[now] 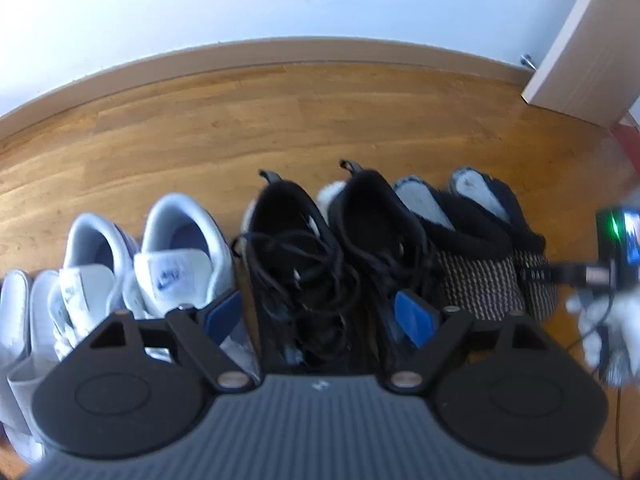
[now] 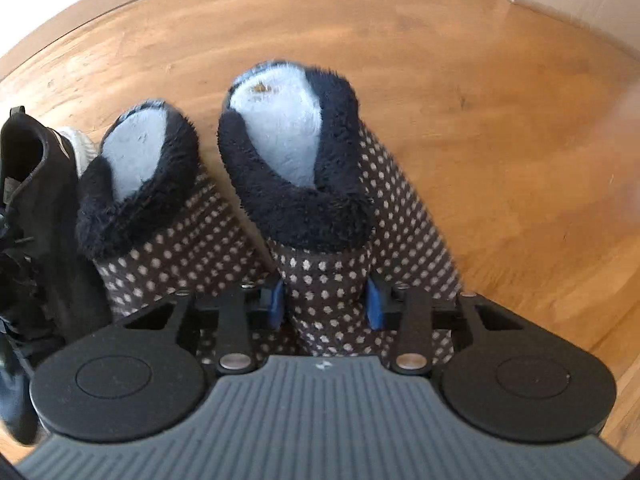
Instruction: Organize scattered shoes
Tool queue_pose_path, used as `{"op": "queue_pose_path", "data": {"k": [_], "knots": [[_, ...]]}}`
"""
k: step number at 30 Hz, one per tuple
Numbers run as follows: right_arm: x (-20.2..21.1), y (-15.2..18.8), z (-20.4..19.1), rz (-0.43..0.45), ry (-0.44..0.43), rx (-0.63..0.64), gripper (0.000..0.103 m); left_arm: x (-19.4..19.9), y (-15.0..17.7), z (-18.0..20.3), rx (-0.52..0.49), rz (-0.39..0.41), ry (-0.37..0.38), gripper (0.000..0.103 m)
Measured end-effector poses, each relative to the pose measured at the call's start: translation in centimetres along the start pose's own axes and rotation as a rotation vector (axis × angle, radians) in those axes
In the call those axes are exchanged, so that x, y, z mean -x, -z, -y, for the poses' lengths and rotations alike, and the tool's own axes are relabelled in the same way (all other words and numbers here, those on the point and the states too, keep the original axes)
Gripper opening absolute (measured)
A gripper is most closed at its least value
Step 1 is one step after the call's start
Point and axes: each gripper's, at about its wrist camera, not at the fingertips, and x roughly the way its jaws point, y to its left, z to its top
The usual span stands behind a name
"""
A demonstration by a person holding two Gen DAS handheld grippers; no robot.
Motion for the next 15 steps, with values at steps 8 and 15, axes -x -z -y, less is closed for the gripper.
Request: {"op": "queue_pose_path", "data": {"k": [8,15], "knots": [[7.2,-0.1,1.9,0.133,-0.148,-0.118,0.086,2.0,1.7,-2.2,-0.004,-0.052,0.027,0.083],[13.1,1.8,-7.4,0.103,-0.332,0.013,0.088,9.5,4.7,-13.4,-0.088,-0.096,-0.114,0.083]]}}
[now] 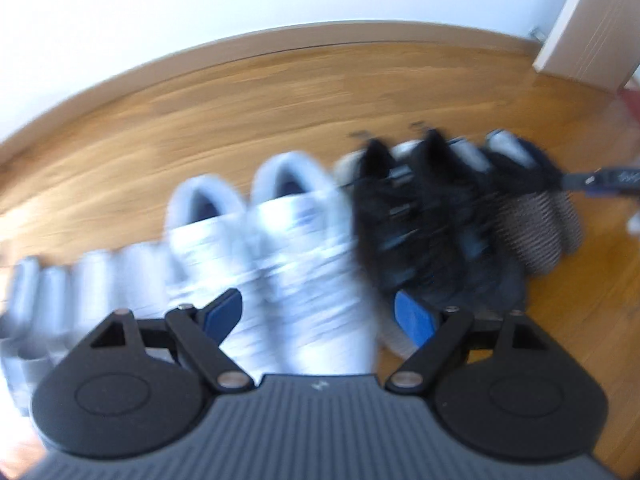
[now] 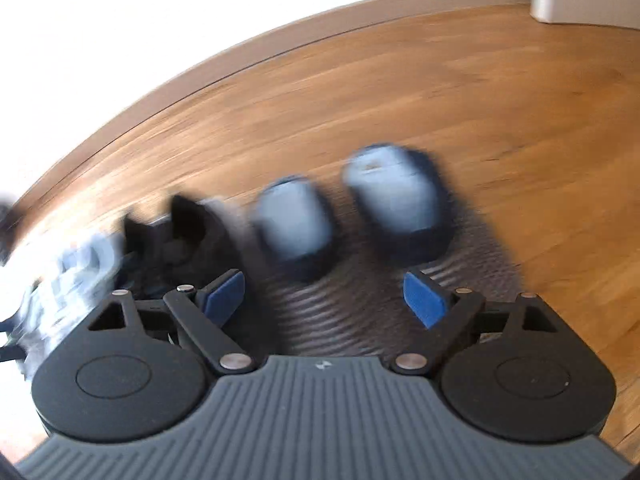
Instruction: Organize scattered shoes
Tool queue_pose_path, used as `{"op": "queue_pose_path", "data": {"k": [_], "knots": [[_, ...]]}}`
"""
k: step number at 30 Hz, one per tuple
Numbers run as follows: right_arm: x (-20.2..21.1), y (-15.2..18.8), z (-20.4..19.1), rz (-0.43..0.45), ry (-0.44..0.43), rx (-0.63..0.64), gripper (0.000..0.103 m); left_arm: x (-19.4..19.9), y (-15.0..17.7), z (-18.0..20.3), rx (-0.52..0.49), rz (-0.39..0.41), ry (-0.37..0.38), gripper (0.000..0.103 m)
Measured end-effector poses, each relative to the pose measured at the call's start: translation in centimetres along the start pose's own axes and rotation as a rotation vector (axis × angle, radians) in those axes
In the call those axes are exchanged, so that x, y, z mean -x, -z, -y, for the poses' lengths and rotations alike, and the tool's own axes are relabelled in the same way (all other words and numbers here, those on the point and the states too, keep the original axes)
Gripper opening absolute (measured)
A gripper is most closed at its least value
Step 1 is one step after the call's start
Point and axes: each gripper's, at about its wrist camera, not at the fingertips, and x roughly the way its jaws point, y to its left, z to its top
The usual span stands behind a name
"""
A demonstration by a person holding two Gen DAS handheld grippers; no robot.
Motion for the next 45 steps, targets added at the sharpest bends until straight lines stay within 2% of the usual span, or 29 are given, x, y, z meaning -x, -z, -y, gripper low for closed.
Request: {"op": "queue_pose_path", "data": {"k": [2,4,5,7,8,9,11,13,15,18,20,22,24,27,29,31,34,36,38,40,43,45], "knots": [[-0.4,0.1,-3.7,-0.036,-0.043,0.060,0.088,1.1,1.8,-3.7,-0.008,-0.049,-0.032,0.083],[-1.8,0.7,-9.3,-0.125,-0.098,0.106,0.088,2.1,4.2,-8.1,0.004,-0.114,-0.070,0.083],[-2.6,0.9,-11.1,-0.162,-0.122,0.113,0.088,2.5,4.8,-9.7,0.019,-0.125,-0.089,0.083],[-4.7,2.8,-17.6,-0.273,-0.202,0.152,0.086,3.5,6.5,-14.2,0.073,-0.146,-0.150,0.083],[-5.5,3.6,-19.8,-0.294,-0.215,0.173,0.086,4.0,7.0,-16.0,0.104,-0.138,-0.169,0.083],[-6.9,5.3,-23.9,-0.322,-0.230,0.204,0.086,4.7,7.3,-17.7,0.143,-0.107,-0.176,0.083],[-8.1,7.0,-28.7,-0.319,-0.288,0.236,0.084,6.6,8.1,-21.6,0.240,-0.003,-0.173,0.083],[-9.2,9.2,-35.0,-0.237,-0.375,0.281,0.085,7.9,8.7,-24.4,0.323,0.093,-0.171,0.089],[-10.7,10.1,-39.3,-0.210,-0.415,0.278,0.085,8.2,9.1,-27.9,0.421,0.155,-0.176,0.092],[-13.7,9.7,-43.5,-0.228,-0.446,0.160,0.085,8.5,10.0,-32.9,0.569,0.187,-0.213,0.092],[-17.9,8.5,-46.5,-0.278,-0.491,-0.029,0.085,9.0,10.6,-35.2,0.648,0.220,-0.238,0.092],[-21.3,7.5,-48.4,-0.322,-0.529,-0.175,0.075,9.6,11.5,-37.2,0.734,0.266,-0.249,0.092],[-24.0,6.4,-51.5,-0.304,-0.562,-0.181,0.068,9.8,12.1,-38.9,0.795,0.291,-0.263,0.092],[-28.1,6.0,-57.7,-0.276,-0.602,0.013,0.066,10.2,13.0,-41.3,0.844,0.307,-0.284,0.092],[-29.6,6.8,-61.1,-0.257,-0.631,0.166,0.067,10.9,13.8,-42.7,0.883,0.324,-0.334,0.092],[-30.1,9.0,-64.5,-0.229,-0.622,0.408,0.075,11.9,14.0,-43.7,0.967,0.350,-0.391,0.092],[-30.1,12.6,-68.7,-0.183,-0.575,0.744,0.078,13.7,13.9,-44.3,1.030,0.441,-0.345,0.092],[-29.9,15.3,-70.1,-0.150,-0.508,0.920,0.083,14.7,13.2,-43.9,1.000,0.475,-0.356,0.092],[-29.3,17.4,-70.7,-0.107,-0.442,1.070,0.080,15.2,12.4,-43.3,0.961,0.485,-0.347,0.093],[-28.4,19.7,-71.2,-0.036,-0.415,1.241,0.076,15.3,11.8,-42.6,0.926,0.483,-0.325,0.093],[-27.1,20.4,-71.5,-0.048,-0.484,1.347,0.072,14.6,11.5,-41.4,0.893,0.454,-0.277,0.093],[-26.8,20.5,-71.0,-0.060,-0.503,1.357,0.073,13.9,11.5,-40.8,0.875,0.431,-0.257,0.093]]}}
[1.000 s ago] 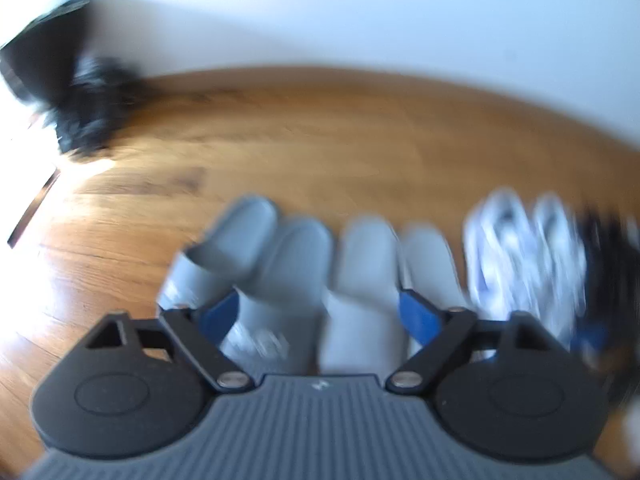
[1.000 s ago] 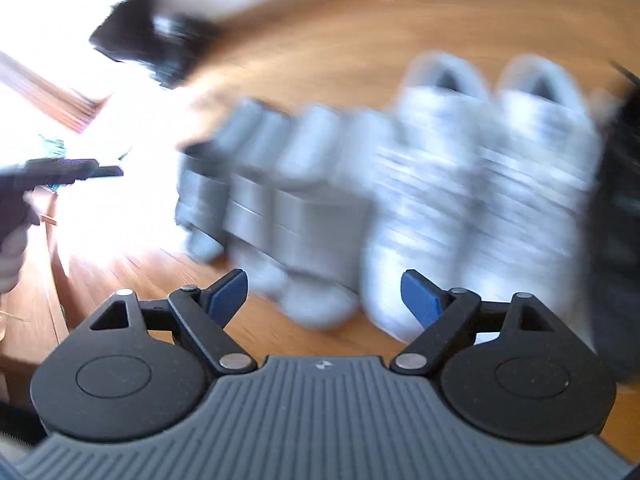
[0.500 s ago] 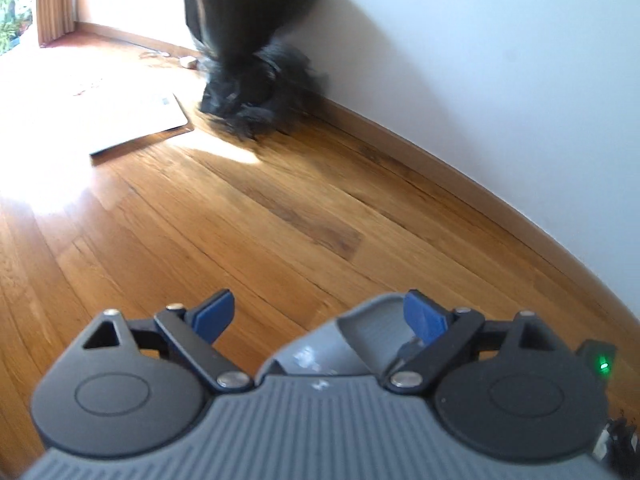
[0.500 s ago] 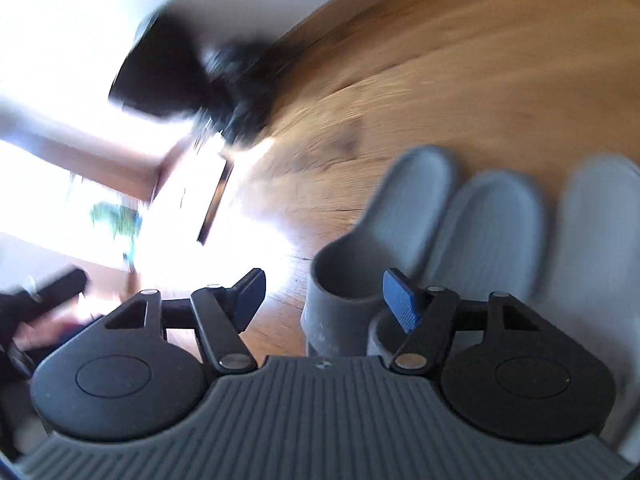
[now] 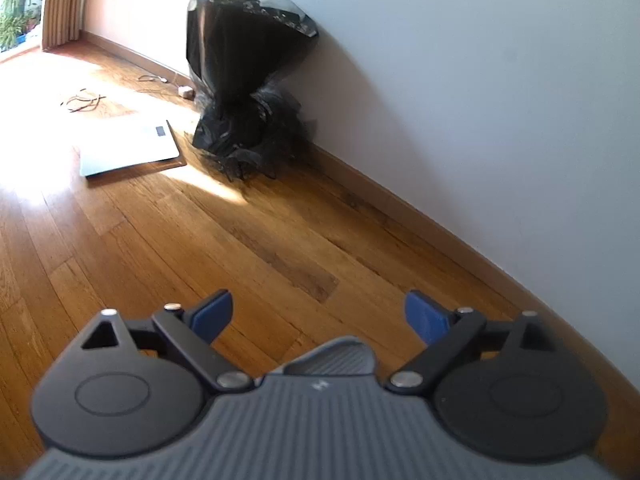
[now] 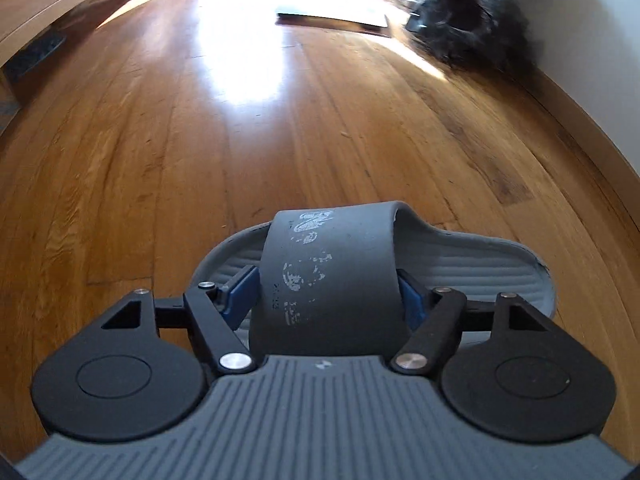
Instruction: Organize scattered shoes
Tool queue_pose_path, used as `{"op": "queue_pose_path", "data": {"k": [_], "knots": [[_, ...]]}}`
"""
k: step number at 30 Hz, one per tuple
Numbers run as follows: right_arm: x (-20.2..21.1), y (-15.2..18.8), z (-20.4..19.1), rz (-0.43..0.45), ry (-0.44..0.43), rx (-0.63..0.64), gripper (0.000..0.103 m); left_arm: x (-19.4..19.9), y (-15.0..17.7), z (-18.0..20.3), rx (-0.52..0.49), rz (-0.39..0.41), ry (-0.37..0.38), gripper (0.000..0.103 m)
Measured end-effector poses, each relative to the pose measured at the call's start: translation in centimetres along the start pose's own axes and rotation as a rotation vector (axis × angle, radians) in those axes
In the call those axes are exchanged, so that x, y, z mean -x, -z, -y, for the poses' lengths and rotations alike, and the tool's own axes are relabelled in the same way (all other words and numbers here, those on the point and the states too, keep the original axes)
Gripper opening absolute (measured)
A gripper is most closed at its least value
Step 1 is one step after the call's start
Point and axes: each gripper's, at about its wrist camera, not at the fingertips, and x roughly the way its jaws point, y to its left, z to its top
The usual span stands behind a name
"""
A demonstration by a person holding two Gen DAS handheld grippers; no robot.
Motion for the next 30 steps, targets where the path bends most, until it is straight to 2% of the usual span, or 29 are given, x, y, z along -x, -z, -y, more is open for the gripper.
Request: {"op": "queue_pose_path", "data": {"k": [4,5,7,8,9,11,12,14,15,16,18,22,25,27,30], "knots": [[0.6,0.9,1.3,-0.013,-0.105,0.042,0.073,-0.4,1.1,0.8,-0.011,-0.045,0.018,0.093],[0.7,0.8,1.5,-0.040,-0.131,0.084,0.071,-0.6,1.3,0.6,-0.010,-0.049,0.023,0.093],[0.9,0.7,1.8,-0.096,-0.179,0.172,0.059,-0.9,1.4,0.1,-0.011,-0.047,0.025,0.093],[1.1,0.9,1.6,-0.134,-0.171,0.234,0.054,-0.8,1.3,0.1,-0.010,-0.044,0.027,0.093],[1.0,1.3,1.6,-0.156,-0.150,0.279,0.053,-0.7,1.3,0.0,-0.006,-0.038,0.029,0.093],[1.5,1.3,2.8,-0.155,-0.150,0.221,0.054,-0.7,1.1,-0.4,-0.001,-0.035,0.030,0.093],[1.9,1.2,3.1,-0.151,-0.130,0.195,0.058,-0.7,1.1,-0.5,0.000,-0.036,0.030,0.093],[3.6,1.1,3.5,-0.104,-0.072,0.142,0.073,-0.7,0.9,-0.6,0.002,-0.038,0.034,0.093],[5.3,1.2,3.7,-0.049,-0.052,0.072,0.086,-0.7,0.9,-0.6,0.003,-0.040,0.034,0.093],[6.7,1.6,3.7,-0.016,-0.040,0.010,0.096,-0.7,0.9,-0.7,0.004,-0.041,0.034,0.093],[9.1,3.1,2.4,0.004,-0.037,-0.024,0.102,-0.9,0.9,-0.7,0.001,-0.047,0.034,0.093],[12.1,7.7,-1.0,-0.037,0.141,-0.009,0.102,-1.3,1.0,-0.6,-0.006,-0.067,0.033,0.093],[13.9,10.7,-1.0,-0.069,0.214,-0.019,0.102,-1.6,1.3,-0.4,-0.021,-0.083,0.025,0.093],[15.0,13.3,-0.5,-0.126,0.269,0.024,0.102,-2.0,1.7,-0.3,-0.033,-0.105,0.024,0.093],[15.2,16.3,1.2,-0.232,0.214,0.028,0.102,-2.7,2.1,0.1,-0.054,-0.141,0.032,0.093]]}}
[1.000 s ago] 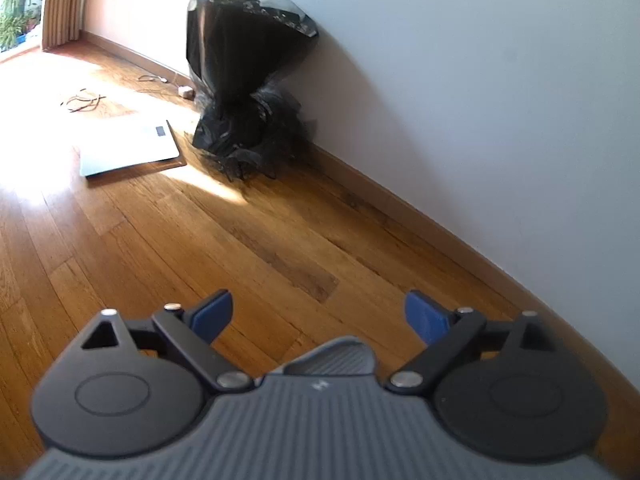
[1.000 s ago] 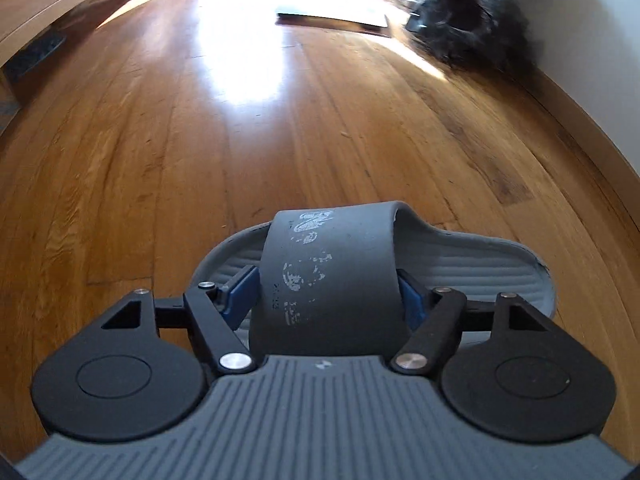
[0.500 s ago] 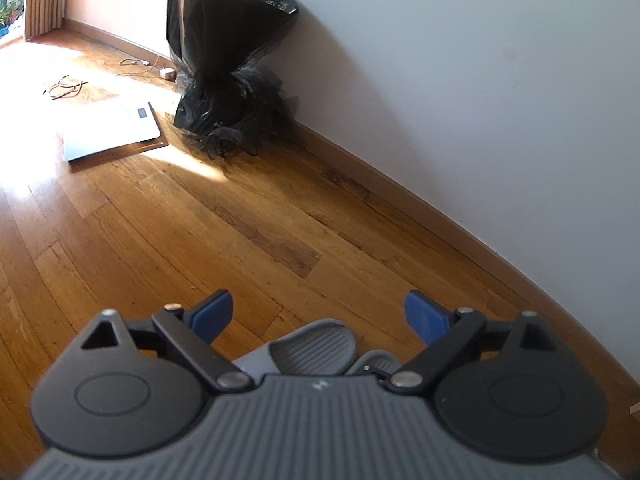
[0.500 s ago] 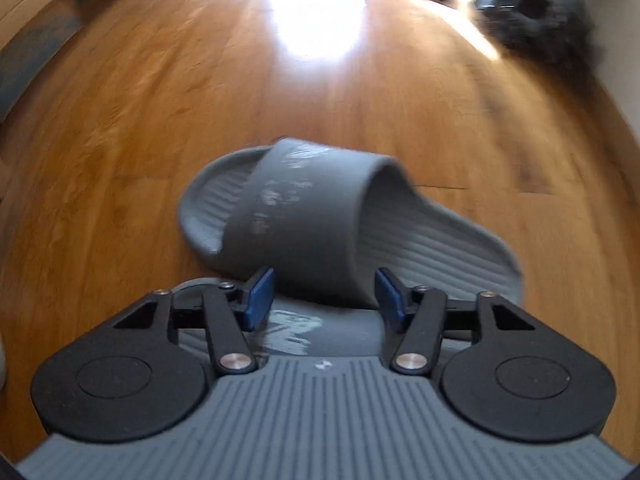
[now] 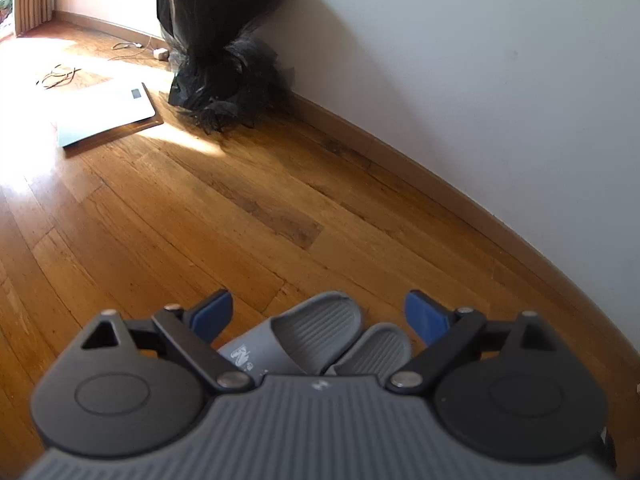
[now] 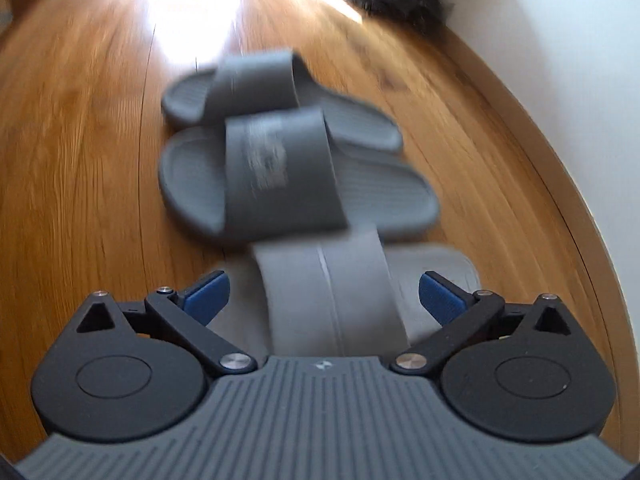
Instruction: Organize scattered shoes
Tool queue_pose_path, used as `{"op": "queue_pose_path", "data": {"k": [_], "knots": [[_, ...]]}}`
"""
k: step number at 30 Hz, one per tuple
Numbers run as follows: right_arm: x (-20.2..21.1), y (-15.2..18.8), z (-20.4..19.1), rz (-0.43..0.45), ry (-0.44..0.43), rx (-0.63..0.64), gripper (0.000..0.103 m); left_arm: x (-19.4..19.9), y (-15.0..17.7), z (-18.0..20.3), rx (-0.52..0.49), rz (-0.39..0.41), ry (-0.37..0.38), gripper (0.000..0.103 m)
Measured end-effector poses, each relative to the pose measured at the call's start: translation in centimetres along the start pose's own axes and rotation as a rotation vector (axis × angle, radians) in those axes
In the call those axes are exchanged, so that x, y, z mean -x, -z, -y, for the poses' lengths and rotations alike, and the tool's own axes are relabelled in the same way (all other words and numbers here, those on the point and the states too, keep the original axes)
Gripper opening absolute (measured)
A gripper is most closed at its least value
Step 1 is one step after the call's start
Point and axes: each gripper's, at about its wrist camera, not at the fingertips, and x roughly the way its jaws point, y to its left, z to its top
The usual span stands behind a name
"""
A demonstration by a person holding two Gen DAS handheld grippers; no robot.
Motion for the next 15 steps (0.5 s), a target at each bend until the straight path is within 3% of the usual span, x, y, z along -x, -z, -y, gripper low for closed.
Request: {"op": "queue_pose_path", "data": {"k": [2,5,7,10,12,15], "knots": [[-0.8,1.5,0.4,-0.067,-0.003,0.021,0.102,-0.3,0.2,0.3,-0.011,-0.021,0.005,0.093],[-0.2,0.8,0.8,-0.012,0.027,0.001,0.102,-0.1,0.3,0.4,-0.015,-0.016,-0.002,0.093],[0.6,-2.6,1.0,0.087,-0.025,-0.103,0.102,0.6,0.2,0.2,-0.008,0.014,-0.012,0.093],[-0.3,-9.0,-0.9,0.196,-0.069,-0.142,0.102,1.5,-0.2,-0.3,0.015,0.047,-0.013,0.093],[-1.7,-12.8,-2.6,0.222,-0.071,-0.133,0.102,1.9,-0.6,-0.6,0.048,0.063,-0.014,0.093],[-6.0,-19.9,-5.3,0.219,-0.067,-0.124,0.102,3.3,-1.3,-2.2,0.198,0.111,0.014,0.093]]}}
